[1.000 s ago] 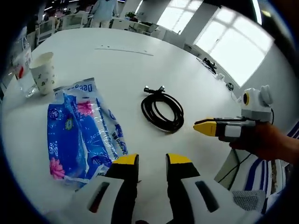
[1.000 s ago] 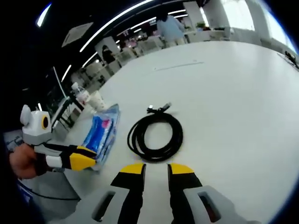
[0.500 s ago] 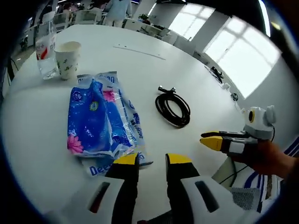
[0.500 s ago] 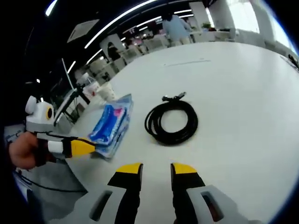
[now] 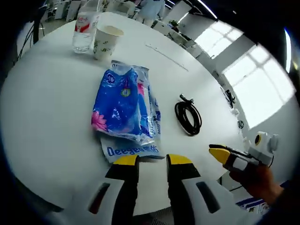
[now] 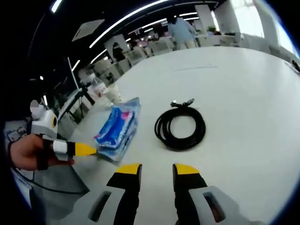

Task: Arrange the tabletop items into an orderly group along one side of the table until the central work area is clear of visible clutter.

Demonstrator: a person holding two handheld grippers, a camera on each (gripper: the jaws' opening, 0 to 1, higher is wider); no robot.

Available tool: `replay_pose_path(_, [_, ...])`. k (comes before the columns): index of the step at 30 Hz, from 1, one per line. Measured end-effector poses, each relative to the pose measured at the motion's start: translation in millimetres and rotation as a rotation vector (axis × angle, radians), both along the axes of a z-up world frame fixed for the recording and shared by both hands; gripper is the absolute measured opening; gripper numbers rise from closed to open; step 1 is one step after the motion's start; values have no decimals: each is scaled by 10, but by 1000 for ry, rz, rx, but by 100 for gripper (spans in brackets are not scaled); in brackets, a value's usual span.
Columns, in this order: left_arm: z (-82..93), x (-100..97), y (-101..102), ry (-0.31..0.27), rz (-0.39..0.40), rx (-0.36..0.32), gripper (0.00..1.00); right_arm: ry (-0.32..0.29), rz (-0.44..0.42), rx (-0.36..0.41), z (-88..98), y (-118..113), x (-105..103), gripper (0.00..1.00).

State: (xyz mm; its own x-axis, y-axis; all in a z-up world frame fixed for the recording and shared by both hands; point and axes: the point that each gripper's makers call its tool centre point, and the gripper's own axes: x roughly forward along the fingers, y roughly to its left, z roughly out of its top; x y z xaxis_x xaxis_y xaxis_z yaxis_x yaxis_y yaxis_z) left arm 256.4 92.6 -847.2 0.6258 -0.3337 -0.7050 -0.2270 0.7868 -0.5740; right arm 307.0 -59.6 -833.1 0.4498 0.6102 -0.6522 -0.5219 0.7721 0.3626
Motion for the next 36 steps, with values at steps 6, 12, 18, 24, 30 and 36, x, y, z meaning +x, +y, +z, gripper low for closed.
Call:
replay_pose_path(6, [12,70,100,-6,108,-34,19,-4,8,3,-11,27,-20,25])
replay_pose_path(12, [-10,99,112,7,138,-41,20,-3,14,3,-4,37,-50,25])
replay_pose_path(18, [-43,95,116,21,166,-60,19,-6,19,2,16,47,-43,25])
replay_pose_path(24, [-72,129,154,22,179,-49,17,-8,34,5,45,76,-38,27])
replay_pose_path(30, [-118,159,215,17,162,-5,14,-3,72,13,77,140,-80,36])
replay_pose_path(36, [-150,157,269,11,133,35,10,-1,85,6,57,136,-103,37])
